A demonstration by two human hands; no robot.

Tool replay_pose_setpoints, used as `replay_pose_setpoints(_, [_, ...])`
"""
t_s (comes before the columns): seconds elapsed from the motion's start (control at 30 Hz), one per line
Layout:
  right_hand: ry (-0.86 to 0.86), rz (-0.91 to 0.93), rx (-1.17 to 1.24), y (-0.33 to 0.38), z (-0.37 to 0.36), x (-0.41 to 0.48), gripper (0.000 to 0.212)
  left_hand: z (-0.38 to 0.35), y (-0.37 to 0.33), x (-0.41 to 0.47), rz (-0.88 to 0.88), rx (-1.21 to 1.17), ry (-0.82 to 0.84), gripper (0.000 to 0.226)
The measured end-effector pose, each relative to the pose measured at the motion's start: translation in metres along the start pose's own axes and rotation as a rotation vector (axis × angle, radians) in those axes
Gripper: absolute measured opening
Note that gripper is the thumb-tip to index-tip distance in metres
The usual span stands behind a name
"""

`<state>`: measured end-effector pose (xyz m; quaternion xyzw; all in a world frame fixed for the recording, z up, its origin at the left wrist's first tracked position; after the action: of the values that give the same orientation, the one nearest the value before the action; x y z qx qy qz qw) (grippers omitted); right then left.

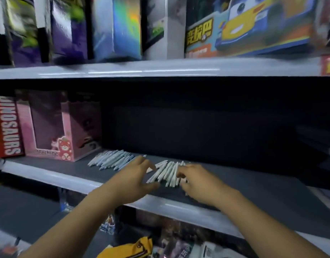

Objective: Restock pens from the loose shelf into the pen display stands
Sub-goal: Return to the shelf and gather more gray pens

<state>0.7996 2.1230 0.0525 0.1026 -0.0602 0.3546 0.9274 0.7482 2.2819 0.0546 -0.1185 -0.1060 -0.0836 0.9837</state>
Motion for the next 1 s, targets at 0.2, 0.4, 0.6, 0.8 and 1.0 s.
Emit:
replay_pose_setpoints(0.2, [0.063, -0.035, -0.013, -0.038, -0.007, 0.101, 0.035, -0.039, 0.032, 0.082, 0.113, 0.118, 0.137, 0.083])
replay_pose_setpoints(0.4, [0.033, -0.097, 0.079, -0.073, -0.023, 0.141, 0.029, -0.072, 0.044, 0.126, 0.261, 0.127, 0.418, 0.104])
replay_pose_setpoints(0.6, [-0.050, -0.120, 0.158, -0.091, -0.042, 0.141, 0.028, -0.077, 0.034, 0.155, 0.282, 0.193, 0.689, 0.111])
replay_pose_setpoints(0.8, [-0.087, -0.137, 0.275, -0.100, -0.049, 0.145, 0.025, -0.086, 0.038, 0.180, 0.259, 0.087, 0.736, 0.087])
replay_pose_setpoints(1.0, [-0.070, -0.171, 0.270, -0.104, -0.053, 0.150, 0.028, -0.084, 0.058, 0.178, 0.218, 0.024, 0.662, 0.109])
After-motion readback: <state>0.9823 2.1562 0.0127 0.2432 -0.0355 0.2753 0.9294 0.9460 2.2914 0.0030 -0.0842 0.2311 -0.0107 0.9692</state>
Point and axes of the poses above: each hand's wrist, its own x-axis towards the middle knuckle, its own z-axis out of the back of the hand, y = z × x, the point moved 9 cm from there along x, towards the middle knuckle, and after that the axes turned 6 degrees about y, right-handed, at the moved point
